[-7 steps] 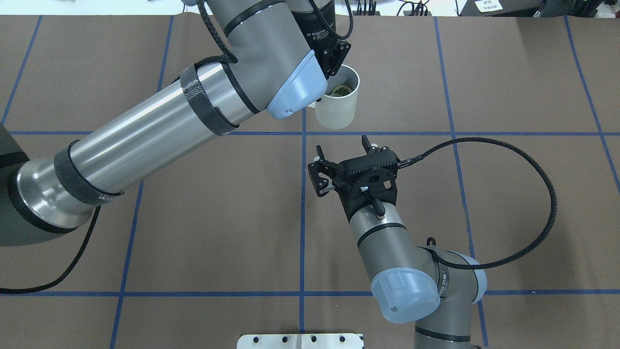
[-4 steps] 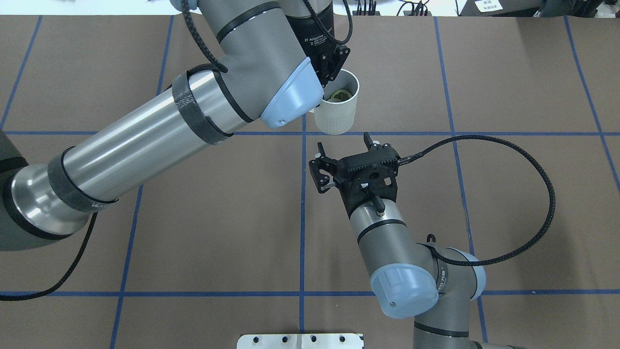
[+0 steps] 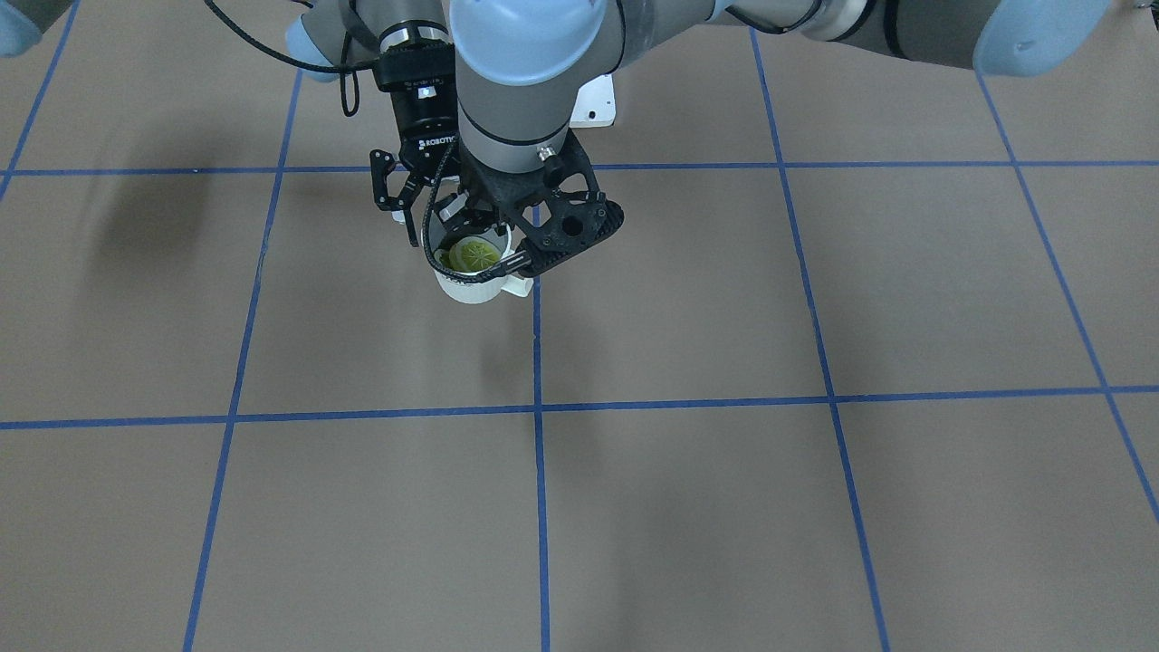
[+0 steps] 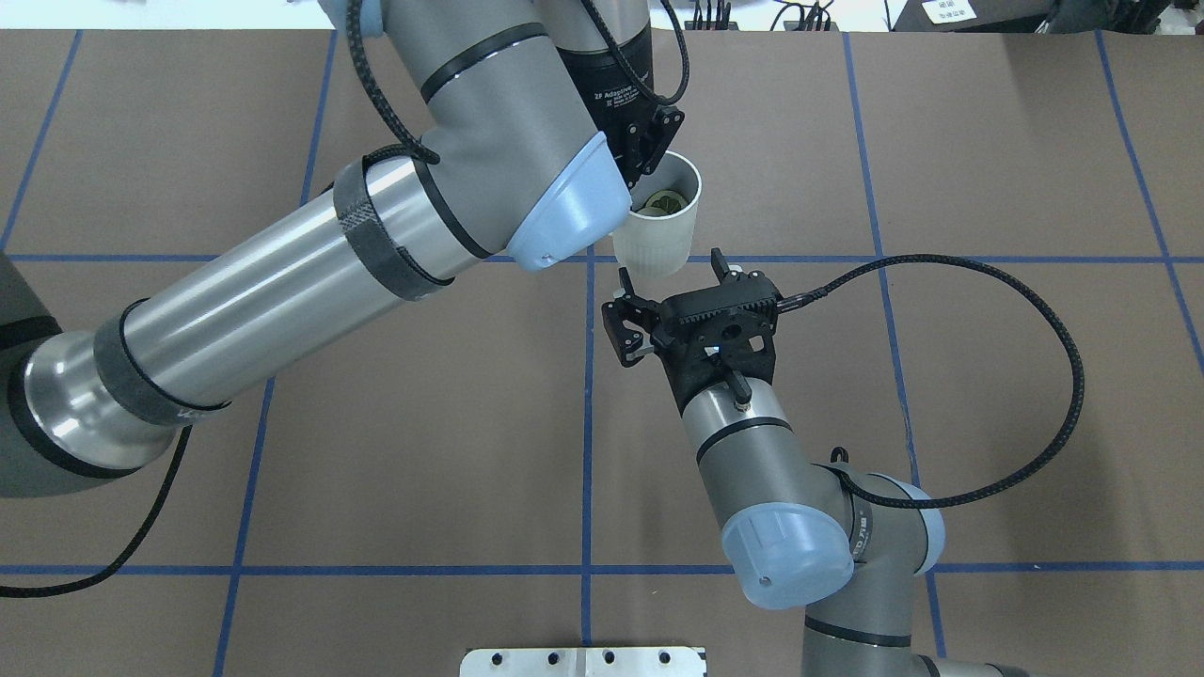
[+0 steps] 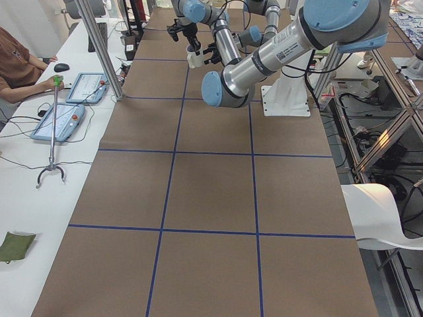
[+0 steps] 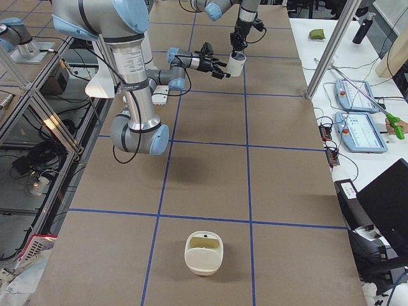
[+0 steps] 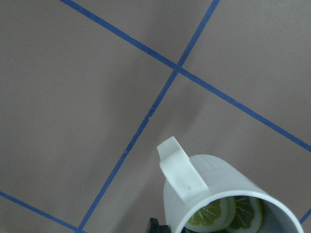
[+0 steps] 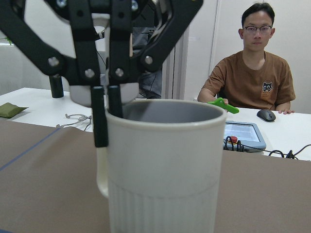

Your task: Left arm hands cup to right arm to dump lemon

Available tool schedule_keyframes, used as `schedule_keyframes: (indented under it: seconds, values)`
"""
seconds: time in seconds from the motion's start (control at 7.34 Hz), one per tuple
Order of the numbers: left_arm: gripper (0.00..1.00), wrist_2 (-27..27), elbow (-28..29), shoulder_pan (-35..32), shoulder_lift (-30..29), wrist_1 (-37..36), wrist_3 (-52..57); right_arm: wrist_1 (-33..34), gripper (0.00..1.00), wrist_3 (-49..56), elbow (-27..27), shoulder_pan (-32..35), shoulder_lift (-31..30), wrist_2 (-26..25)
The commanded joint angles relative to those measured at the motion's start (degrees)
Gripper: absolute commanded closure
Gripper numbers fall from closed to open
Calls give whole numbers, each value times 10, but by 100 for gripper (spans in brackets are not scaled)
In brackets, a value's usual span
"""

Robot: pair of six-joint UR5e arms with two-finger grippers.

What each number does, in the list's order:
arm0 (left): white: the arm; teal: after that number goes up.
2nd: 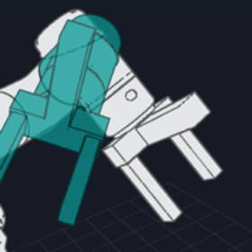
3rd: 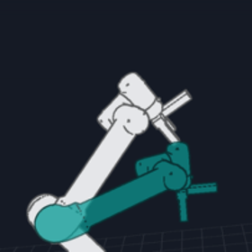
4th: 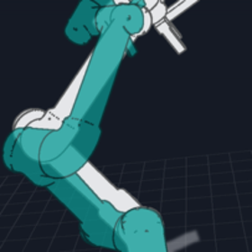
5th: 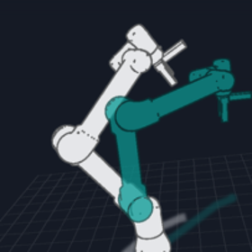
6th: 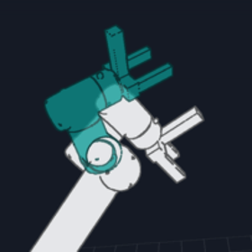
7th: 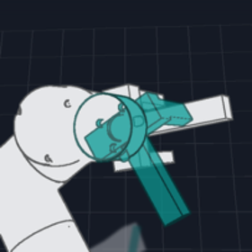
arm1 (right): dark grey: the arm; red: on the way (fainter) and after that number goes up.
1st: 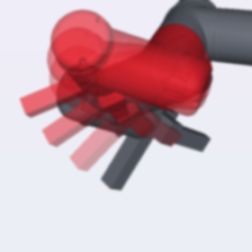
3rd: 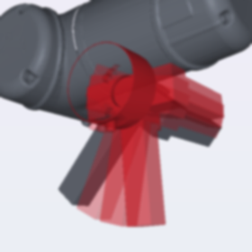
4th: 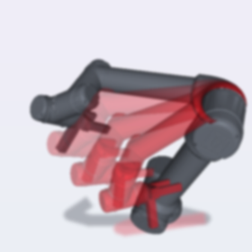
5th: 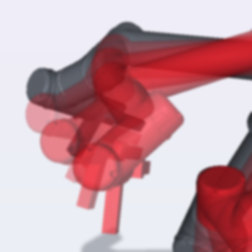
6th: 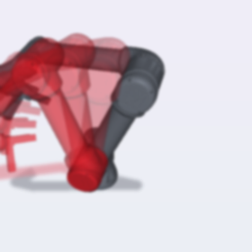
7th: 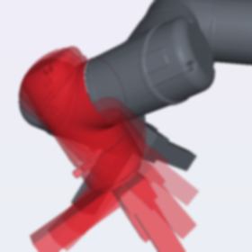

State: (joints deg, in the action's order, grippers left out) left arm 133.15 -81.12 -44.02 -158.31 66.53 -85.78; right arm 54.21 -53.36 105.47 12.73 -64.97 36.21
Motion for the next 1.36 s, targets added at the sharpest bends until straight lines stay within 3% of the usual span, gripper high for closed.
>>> schedule_keyframes:
  seconds: [0.0,1.23]
  values:
    - [100,0,-1,13,-1,-1,-1,0,2,-1,0,1,0,0]
    - [100,4,-4,27,-5,-1,-1,-2,3,-3,-10,5,-1,1]
